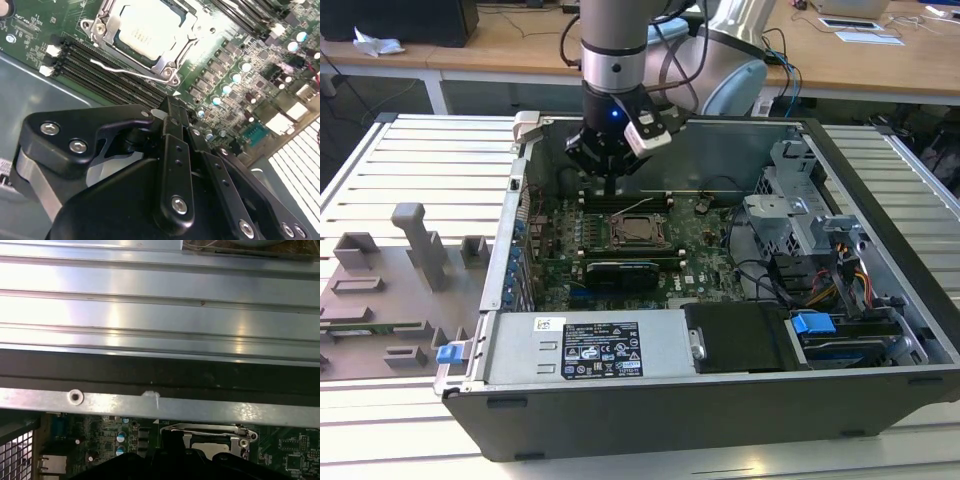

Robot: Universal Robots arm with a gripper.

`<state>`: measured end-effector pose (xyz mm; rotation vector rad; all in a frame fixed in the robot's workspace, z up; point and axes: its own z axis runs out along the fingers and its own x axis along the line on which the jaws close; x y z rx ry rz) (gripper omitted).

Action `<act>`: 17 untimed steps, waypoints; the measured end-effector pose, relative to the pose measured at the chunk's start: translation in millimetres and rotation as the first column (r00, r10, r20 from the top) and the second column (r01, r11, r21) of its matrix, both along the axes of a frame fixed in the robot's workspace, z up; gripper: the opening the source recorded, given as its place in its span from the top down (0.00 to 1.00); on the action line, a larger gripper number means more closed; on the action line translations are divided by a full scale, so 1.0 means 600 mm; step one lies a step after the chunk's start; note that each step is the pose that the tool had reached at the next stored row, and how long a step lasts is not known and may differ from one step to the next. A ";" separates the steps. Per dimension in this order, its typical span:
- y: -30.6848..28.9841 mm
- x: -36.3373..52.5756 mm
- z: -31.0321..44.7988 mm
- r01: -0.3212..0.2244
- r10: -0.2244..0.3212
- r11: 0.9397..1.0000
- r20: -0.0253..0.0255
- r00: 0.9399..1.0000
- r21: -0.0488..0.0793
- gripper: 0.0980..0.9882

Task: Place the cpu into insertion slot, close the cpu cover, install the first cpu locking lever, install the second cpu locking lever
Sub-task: 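Install the first cpu locking lever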

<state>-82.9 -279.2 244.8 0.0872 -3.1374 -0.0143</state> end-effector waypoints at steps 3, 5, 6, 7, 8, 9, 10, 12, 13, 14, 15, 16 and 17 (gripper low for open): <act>0.0000 0.004 -0.014 0.000 0.000 1.000 0.000 1.000 0.000 0.99; -0.0002 0.007 -0.019 0.000 0.000 1.000 -0.001 1.000 0.005 0.99; -0.0019 0.008 -0.021 0.000 0.000 1.000 -0.001 1.000 0.016 0.99; -0.0047 0.009 -0.022 0.000 0.000 1.000 -0.001 1.000 0.029 0.99; -0.0072 0.010 -0.024 0.000 0.000 0.999 -0.001 1.000 0.039 0.99; -0.0094 0.011 -0.025 0.000 0.000 0.999 -0.001 1.000 0.046 0.99; -0.0115 0.015 -0.028 0.000 0.000 0.998 -0.001 1.000 0.057 0.99; -0.0117 0.022 -0.033 0.000 0.000 0.998 -0.002 1.000 0.063 0.99; -0.0117 0.023 -0.035 0.000 0.000 0.998 -0.002 1.000 0.064 0.99; -0.0117 0.028 -0.038 0.000 0.000 0.998 -0.002 1.000 0.065 0.99; -0.0118 0.034 -0.041 0.000 0.000 0.998 -0.003 1.000 0.066 0.99; -0.0117 0.037 -0.042 0.000 0.000 0.998 -0.004 1.000 0.067 0.99; -0.0117 0.041 -0.043 0.000 0.000 0.998 -0.004 1.000 0.067 0.99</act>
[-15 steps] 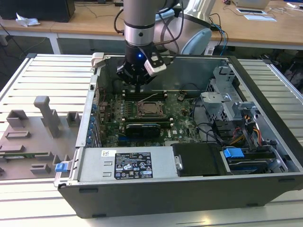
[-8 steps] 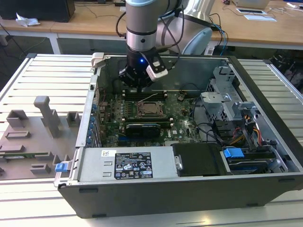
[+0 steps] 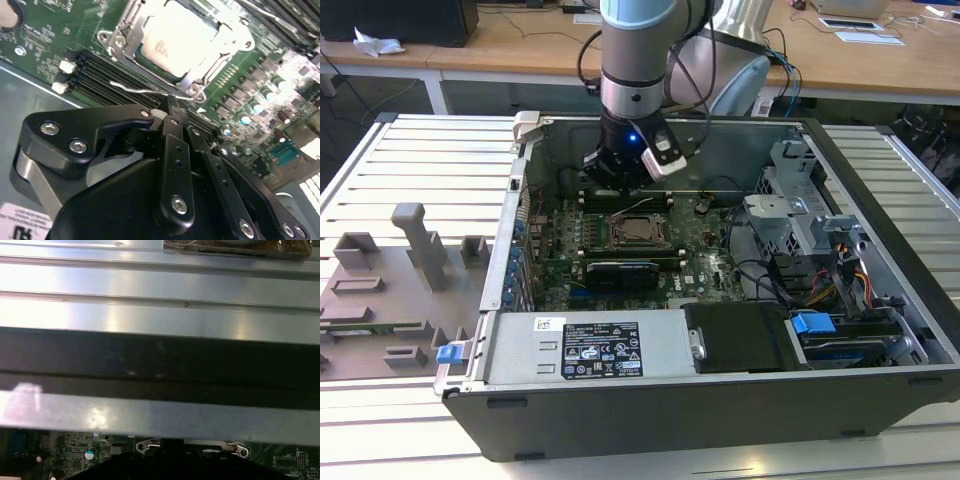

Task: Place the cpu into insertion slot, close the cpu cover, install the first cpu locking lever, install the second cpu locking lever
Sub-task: 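Install the first cpu locking lever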

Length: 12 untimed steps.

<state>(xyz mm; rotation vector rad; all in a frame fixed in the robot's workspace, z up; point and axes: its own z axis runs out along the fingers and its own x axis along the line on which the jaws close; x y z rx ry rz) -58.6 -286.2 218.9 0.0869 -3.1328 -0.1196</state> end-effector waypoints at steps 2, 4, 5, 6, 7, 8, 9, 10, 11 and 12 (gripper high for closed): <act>0.0000 0.007 -0.003 0.000 0.000 1.000 -0.001 1.000 0.000 0.99; 0.0000 0.013 -0.005 0.000 0.000 1.000 -0.002 1.000 0.001 0.99; 0.0000 0.017 -0.007 0.000 0.000 1.000 -0.003 1.000 0.000 0.99; 0.0000 0.021 -0.008 0.000 0.000 1.000 -0.004 1.000 0.001 0.99; 0.0000 0.025 -0.010 0.000 0.000 1.000 -0.005 1.000 0.001 0.99; 0.0000 0.028 -0.011 0.000 0.000 1.000 -0.005 1.000 0.001 0.99; 0.0000 0.033 -0.014 0.000 0.000 1.000 -0.006 1.000 0.001 0.99; 0.0000 0.035 -0.016 0.000 0.000 1.000 -0.007 1.000 0.001 0.99; 0.0000 0.039 -0.018 0.000 0.000 1.000 -0.008 1.000 0.001 0.99; 0.0000 0.042 -0.020 0.000 0.000 1.000 -0.009 1.000 0.001 0.99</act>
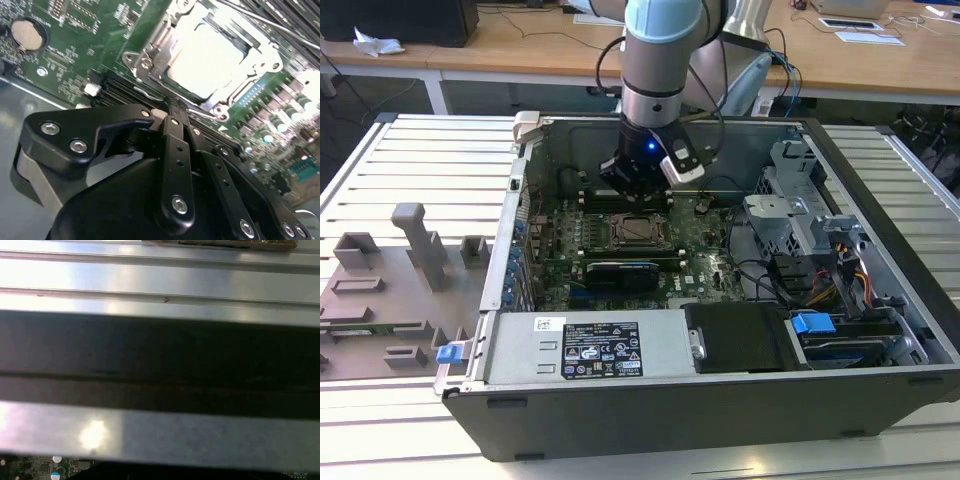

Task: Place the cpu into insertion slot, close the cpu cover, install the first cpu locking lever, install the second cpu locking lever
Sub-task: 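Install the first cpu locking lever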

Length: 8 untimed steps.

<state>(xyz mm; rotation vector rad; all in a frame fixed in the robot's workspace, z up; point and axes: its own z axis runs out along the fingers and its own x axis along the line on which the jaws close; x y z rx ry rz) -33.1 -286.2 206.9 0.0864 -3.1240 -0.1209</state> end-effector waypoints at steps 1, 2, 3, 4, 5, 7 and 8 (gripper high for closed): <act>0.0000 0.002 -0.002 0.000 0.000 1.000 -0.001 1.000 0.000 0.99; 0.0000 0.005 -0.004 0.000 0.000 1.000 -0.001 1.000 0.000 0.99; -0.0002 0.006 -0.006 0.000 0.000 1.000 -0.002 1.000 0.000 0.99; -0.0008 0.007 -0.007 0.000 0.000 1.000 -0.002 1.000 0.000 0.99; -0.0016 0.008 -0.008 0.000 0.000 1.000 -0.002 1.000 0.000 0.99; -0.0038 0.008 -0.009 0.000 0.000 1.000 -0.001 1.000 0.001 0.99; -0.0053 0.008 -0.009 0.000 0.000 1.000 -0.001 1.000 0.001 0.99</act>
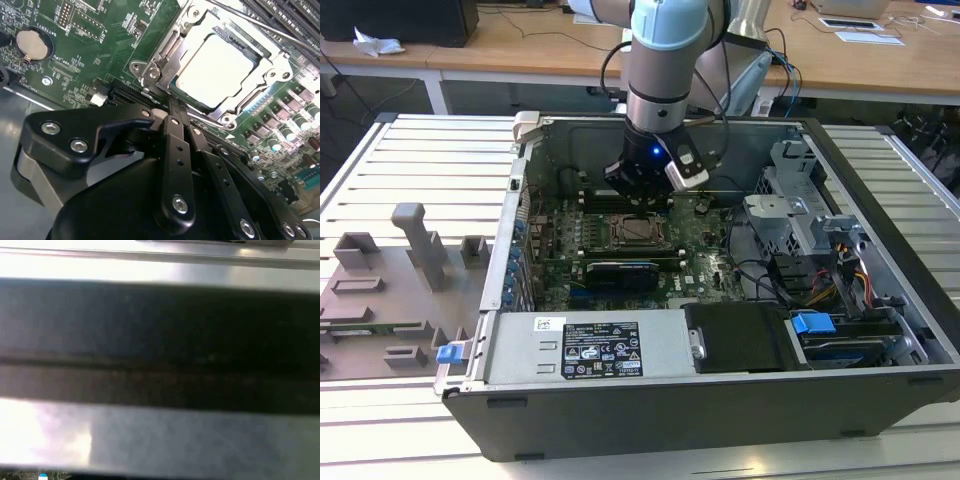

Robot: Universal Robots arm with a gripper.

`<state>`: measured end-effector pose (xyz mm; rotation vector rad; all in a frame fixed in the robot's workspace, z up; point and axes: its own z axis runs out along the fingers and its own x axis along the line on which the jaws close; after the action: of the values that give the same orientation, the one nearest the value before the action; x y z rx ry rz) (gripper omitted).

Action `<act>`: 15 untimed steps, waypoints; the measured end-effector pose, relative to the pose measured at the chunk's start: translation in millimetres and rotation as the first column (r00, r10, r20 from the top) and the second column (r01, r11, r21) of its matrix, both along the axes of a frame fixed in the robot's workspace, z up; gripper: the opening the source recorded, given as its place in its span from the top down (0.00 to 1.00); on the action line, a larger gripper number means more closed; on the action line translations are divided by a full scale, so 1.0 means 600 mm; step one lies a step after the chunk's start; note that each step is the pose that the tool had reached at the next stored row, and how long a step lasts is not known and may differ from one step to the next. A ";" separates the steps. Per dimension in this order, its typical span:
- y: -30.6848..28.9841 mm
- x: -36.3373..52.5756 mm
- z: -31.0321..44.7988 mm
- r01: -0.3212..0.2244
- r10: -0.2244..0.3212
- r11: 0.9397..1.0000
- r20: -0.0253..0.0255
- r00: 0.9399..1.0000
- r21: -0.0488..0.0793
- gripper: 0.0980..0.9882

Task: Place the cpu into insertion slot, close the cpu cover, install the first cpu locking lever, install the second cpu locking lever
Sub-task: 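Install the first cpu locking lever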

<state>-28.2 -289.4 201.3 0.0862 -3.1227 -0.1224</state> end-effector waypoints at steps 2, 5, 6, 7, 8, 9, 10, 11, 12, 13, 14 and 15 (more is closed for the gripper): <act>-0.0003 0.000 0.001 0.000 0.000 1.000 0.000 1.000 0.000 0.99; -0.0005 0.000 0.005 0.000 0.000 1.000 0.000 1.000 -0.001 0.99; -0.0008 0.000 0.006 0.000 0.000 1.000 0.000 1.000 0.000 0.99; -0.0018 0.000 0.006 0.000 0.000 1.000 0.000 1.000 0.000 0.99; -0.0029 0.000 0.006 0.000 0.000 1.000 0.000 1.000 0.000 0.99; -0.0038 0.000 0.006 0.000 0.000 1.000 0.000 1.000 0.000 0.99; -0.0041 0.000 0.005 0.001 -0.001 1.000 0.000 1.000 0.000 0.99; -0.0045 0.000 0.005 0.001 -0.001 1.000 0.000 1.000 0.000 0.99; -0.0046 0.000 0.004 0.001 -0.001 1.000 0.000 1.000 -0.001 0.99; -0.0046 0.000 0.004 0.001 -0.001 1.000 0.000 1.000 -0.001 0.99; -0.0046 0.001 0.004 0.001 -0.001 1.000 0.000 1.000 -0.001 0.99; -0.0045 0.001 0.004 0.001 -0.001 1.000 0.000 1.000 -0.001 0.99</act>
<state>-27.4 -292.1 203.7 0.0848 -3.1226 -0.1214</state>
